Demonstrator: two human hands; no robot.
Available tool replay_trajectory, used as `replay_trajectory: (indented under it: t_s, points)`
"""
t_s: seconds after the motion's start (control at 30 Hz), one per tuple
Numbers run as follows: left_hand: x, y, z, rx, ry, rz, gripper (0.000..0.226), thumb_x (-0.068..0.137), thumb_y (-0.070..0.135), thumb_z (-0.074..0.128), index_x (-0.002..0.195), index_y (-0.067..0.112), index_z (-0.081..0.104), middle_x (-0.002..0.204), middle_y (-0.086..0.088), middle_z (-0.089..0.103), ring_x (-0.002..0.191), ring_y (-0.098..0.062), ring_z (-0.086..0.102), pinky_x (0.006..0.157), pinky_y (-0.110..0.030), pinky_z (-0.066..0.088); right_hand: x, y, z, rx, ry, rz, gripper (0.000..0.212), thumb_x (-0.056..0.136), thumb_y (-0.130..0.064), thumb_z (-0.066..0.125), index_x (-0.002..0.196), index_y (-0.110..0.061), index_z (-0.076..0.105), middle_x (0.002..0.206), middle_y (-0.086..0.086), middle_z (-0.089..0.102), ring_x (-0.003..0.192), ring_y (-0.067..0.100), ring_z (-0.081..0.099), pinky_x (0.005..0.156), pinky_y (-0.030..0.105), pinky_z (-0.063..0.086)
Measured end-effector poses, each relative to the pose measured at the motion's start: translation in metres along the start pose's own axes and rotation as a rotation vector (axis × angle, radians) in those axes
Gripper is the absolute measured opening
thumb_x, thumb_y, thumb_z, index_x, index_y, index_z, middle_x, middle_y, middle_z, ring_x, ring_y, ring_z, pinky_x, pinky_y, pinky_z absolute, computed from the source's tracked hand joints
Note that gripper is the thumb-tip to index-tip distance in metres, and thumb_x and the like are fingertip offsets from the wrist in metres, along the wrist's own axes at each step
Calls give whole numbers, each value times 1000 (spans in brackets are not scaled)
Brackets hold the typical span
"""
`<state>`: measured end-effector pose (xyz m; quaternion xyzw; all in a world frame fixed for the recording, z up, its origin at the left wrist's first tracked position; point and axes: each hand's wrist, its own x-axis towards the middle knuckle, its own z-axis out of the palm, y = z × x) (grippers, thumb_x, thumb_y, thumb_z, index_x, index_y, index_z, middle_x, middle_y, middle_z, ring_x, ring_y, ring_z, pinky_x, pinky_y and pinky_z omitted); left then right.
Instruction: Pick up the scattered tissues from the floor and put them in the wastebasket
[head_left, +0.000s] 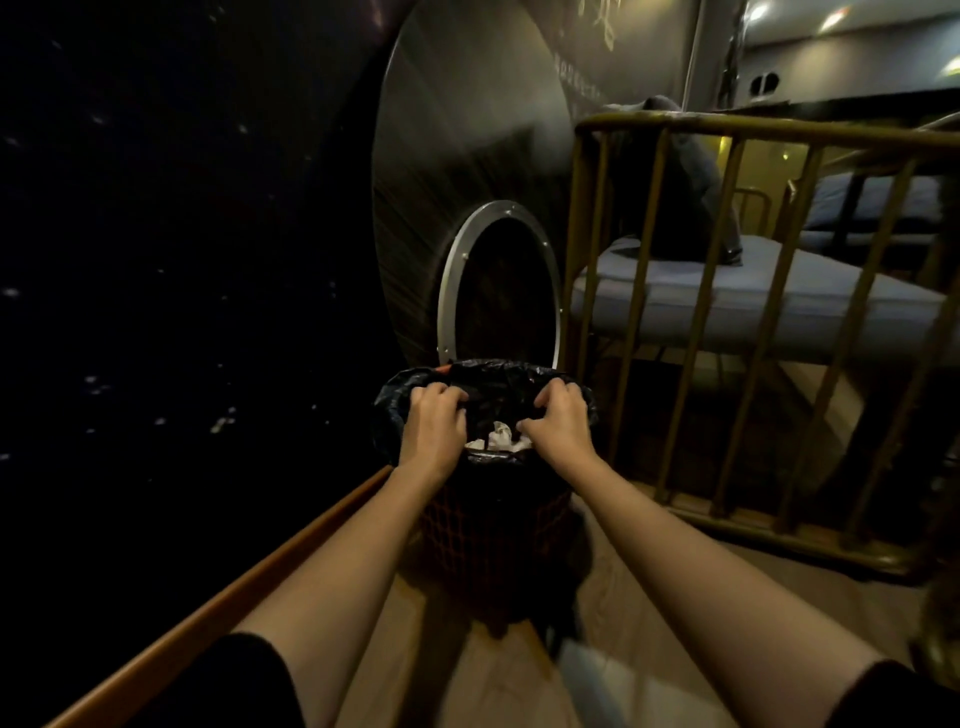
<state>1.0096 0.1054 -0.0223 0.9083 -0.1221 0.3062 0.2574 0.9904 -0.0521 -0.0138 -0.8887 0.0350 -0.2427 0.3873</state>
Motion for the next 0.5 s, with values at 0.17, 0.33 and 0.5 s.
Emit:
replay_trajectory:
  t_s: [0.17,0.33,0.5]
  points:
    - [4,-18,-14,17,-103,-26,24,89,18,52,105,10,67,108,-9,68,109,-29,55,93,-41,49,-6,5,-6,-125,-87,-82,12,84,-16,66,91,-8,61,107,10,52,101,28,53,82,34,48]
    - [14,-14,-47,93,-392,-64,45,91,37,50,130,15,52,138,-13,50,132,-32,39,110,-47,35,-6,-17,-17,-335,-318,-87,57,90,-40,56,133,-7,43,146,13,36,133,30,35,108,45,36]
    - [36,17,-103,136,-349,-72,63,94,44,42,147,18,20,159,-10,11,147,-31,3,118,-52,9,-2,-74,-33,-154,-317,-106,76,92,-42,51,148,-12,9,159,11,5,144,30,14,116,42,19]
